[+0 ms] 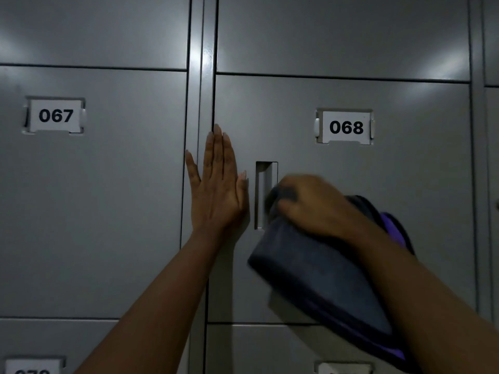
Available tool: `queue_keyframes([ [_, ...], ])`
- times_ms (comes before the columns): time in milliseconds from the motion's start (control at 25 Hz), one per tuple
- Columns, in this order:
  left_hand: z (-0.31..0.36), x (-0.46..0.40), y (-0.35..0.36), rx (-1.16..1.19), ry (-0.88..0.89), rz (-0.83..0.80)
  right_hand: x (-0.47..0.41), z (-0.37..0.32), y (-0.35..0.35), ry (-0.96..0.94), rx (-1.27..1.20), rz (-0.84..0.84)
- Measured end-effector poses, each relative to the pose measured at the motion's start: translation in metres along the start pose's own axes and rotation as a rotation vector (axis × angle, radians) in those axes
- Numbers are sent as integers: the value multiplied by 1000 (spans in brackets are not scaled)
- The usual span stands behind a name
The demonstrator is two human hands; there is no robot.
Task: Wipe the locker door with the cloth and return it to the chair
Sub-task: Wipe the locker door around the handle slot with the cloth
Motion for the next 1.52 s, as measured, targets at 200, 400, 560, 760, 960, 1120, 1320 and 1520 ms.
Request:
queue_keyframes([
  [200, -1, 0, 2, -22, -17, 23, -7, 4, 10, -128, 245, 349],
  [400, -1, 0, 2, 1, -24, 64, 5, -12, 69, -58, 483, 445],
  [560, -2, 0, 3, -9, -24, 74, 22, -6, 83, -58, 373, 459],
  [760, -1, 0, 0, -9, -30, 54, 11, 3, 45, -220, 396, 157],
  [960, -1, 1, 0, -34, -23, 26, 4, 37, -22, -215, -152, 781],
  [1120, -1, 0, 2, -37, -19, 43, -41, 34, -2, 22, 279, 832],
  [1320, -1, 0, -1, 47, -4, 97, -27, 34, 44, -332, 411, 525],
  [1520, -2, -1, -2, 97, -18, 118, 33, 50, 102, -494, 267, 376],
])
Point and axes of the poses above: each hand's wrist, its own x-axis away from the middle knuckle, its own y-axis out of the palm, z = x × y, the point moved 1 cm from there along -x, towards the middle knuckle, and after that the axes turned 2 degrees about -y, right-handed, at the moved point
